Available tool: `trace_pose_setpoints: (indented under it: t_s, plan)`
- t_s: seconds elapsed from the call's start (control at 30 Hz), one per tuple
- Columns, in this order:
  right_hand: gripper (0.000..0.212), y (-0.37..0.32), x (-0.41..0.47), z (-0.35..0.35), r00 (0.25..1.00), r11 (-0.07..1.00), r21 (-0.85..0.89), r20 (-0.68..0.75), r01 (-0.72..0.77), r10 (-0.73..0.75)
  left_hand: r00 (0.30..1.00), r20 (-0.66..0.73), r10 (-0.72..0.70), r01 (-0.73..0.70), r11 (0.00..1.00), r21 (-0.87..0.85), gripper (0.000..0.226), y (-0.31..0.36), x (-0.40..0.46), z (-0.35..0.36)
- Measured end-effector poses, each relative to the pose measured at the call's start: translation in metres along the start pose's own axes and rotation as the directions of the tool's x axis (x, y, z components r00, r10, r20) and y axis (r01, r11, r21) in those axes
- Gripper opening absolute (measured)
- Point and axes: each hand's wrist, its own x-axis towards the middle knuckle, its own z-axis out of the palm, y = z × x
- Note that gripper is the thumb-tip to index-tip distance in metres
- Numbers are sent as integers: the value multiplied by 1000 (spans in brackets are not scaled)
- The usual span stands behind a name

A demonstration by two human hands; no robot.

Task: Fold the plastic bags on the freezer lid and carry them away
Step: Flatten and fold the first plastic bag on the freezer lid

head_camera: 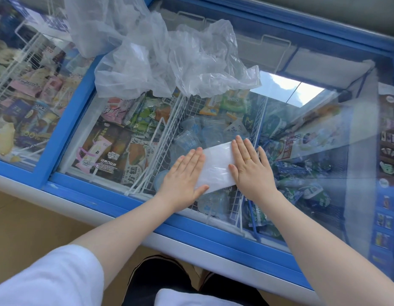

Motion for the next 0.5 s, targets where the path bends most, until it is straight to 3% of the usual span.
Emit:
trace_pose_setpoints:
  t_s: [0.1,0.17,0.23,0.37,0.5]
  plan:
    - [59,-2,-4,-9,993,997,-54,-104,58,-63,1000,-14,-3,3,1000,-4,74,-4,-5,-5]
    - [55,0,-8,-9,954,963,-107,-143,249,-263,997,-49,67,-68,998,-9,71,-8,-5,-9]
    - [64,3,-13,-8,892,893,-128,-88,431,-443,978,-46,203,-203,979,18,64,-16,-4,-11]
    - [77,5,-10,-11,876,852,-209,69,480,-477,950,54,307,-304,951,-49,73,-29,-4,-14]
    - [47,2,-2,-14,841,810,-314,-57,496,-538,936,130,326,-310,942,-127,97,-41,1,-19]
